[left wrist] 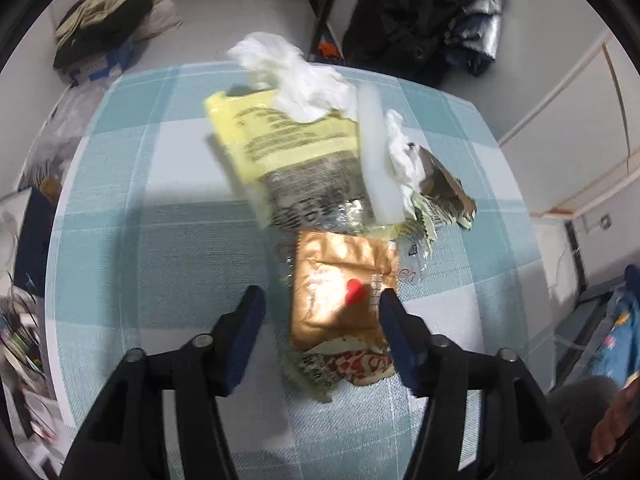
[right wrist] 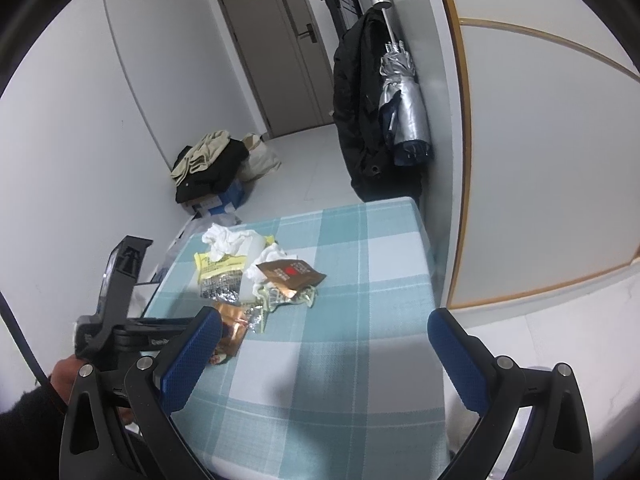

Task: Collect trash
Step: 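Close the left tool on the brown wrapper, then lift the brown wrapper with the left tool while the right tool approaches the red-and-white wrapper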

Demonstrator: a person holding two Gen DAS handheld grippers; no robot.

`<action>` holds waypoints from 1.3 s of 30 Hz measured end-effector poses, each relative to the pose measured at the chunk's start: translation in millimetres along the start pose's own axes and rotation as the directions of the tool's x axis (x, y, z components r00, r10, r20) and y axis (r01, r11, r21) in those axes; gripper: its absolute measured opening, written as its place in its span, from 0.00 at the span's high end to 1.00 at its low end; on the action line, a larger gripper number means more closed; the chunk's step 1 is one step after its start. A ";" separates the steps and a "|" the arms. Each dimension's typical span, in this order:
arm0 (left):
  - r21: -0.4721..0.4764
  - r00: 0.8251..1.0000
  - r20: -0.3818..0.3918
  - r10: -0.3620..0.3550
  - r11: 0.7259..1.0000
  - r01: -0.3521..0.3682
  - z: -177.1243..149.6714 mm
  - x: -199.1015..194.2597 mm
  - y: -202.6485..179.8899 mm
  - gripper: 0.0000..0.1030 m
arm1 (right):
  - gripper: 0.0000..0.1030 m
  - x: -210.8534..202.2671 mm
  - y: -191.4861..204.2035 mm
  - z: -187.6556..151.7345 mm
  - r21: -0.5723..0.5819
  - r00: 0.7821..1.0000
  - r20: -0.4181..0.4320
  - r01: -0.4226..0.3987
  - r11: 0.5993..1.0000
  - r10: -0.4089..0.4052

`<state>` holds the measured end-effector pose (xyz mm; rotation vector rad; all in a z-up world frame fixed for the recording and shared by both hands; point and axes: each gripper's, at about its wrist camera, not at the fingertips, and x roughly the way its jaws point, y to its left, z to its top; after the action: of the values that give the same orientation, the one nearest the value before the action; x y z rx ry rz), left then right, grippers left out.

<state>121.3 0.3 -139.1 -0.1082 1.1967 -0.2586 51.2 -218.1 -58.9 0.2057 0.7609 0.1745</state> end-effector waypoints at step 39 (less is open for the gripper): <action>0.098 0.999 0.001 0.033 0.995 -0.033 -12.5 -8.0 -33.0 0.89 | 0.00 -18.9 -9.3 -4.0 0.083 1.000 0.017 -0.017 0.996 0.016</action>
<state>102.3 -28.9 -129.2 -0.0025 1.1832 -0.2882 35.7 -230.9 -51.5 0.2919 0.7506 0.1571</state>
